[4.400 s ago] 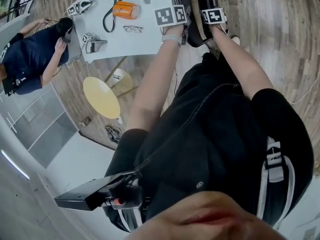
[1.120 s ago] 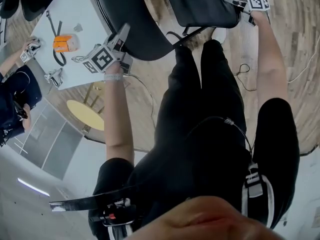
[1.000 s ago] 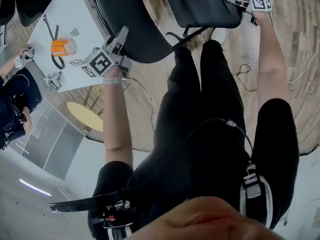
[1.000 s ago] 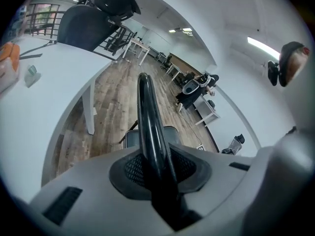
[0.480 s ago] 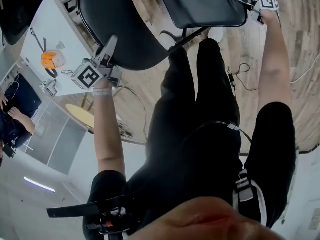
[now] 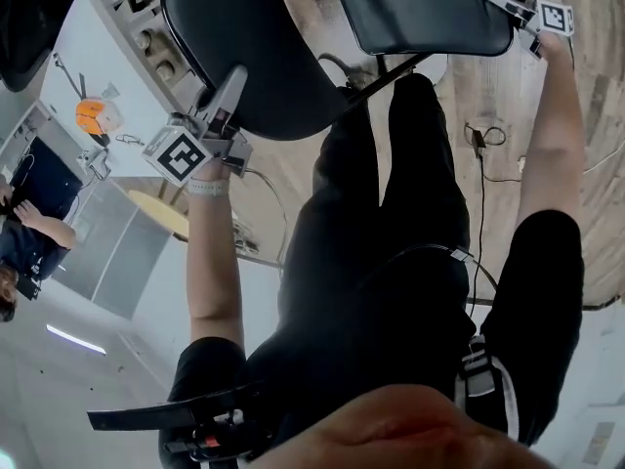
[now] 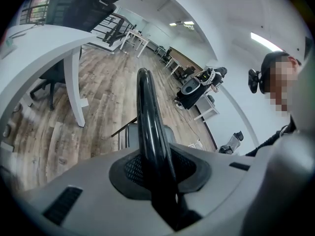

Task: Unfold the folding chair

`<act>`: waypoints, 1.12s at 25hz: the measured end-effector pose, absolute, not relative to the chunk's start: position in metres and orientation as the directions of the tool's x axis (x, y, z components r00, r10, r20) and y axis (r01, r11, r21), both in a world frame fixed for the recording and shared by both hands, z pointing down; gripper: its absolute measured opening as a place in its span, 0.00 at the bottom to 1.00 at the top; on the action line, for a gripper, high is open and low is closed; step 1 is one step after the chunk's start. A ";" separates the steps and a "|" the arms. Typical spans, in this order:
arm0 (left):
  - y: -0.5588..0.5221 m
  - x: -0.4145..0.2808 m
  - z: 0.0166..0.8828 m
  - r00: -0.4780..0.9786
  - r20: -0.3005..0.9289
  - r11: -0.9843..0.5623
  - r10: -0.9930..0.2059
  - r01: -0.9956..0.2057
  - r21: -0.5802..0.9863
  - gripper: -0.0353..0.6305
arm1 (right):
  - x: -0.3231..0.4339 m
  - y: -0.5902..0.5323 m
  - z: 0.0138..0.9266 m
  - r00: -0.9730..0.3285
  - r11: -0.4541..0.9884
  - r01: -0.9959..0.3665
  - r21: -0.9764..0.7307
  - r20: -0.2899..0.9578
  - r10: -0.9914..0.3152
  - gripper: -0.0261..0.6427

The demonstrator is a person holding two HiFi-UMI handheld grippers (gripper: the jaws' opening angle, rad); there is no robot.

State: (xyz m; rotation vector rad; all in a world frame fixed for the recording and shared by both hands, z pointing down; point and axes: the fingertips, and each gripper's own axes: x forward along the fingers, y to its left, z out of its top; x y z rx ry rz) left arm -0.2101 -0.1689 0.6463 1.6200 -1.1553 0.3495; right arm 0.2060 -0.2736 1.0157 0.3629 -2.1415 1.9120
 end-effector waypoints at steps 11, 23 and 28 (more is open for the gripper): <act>-0.179 -0.174 0.649 0.469 0.726 0.023 -0.503 -0.832 0.554 0.18 | 0.222 -0.274 1.029 -0.965 0.031 -0.258 -0.966 0.257 -0.047 0.41; -0.192 -0.199 0.599 0.212 0.723 -0.096 -0.657 -0.975 0.198 0.41 | 0.242 -0.325 0.980 -0.745 0.472 -0.658 -0.587 0.598 -0.296 0.51; -0.190 -0.180 0.563 0.268 0.669 -0.189 -0.693 -0.963 0.191 0.41 | 0.221 -0.319 0.890 -0.715 0.525 -0.694 -0.493 0.560 -0.419 0.50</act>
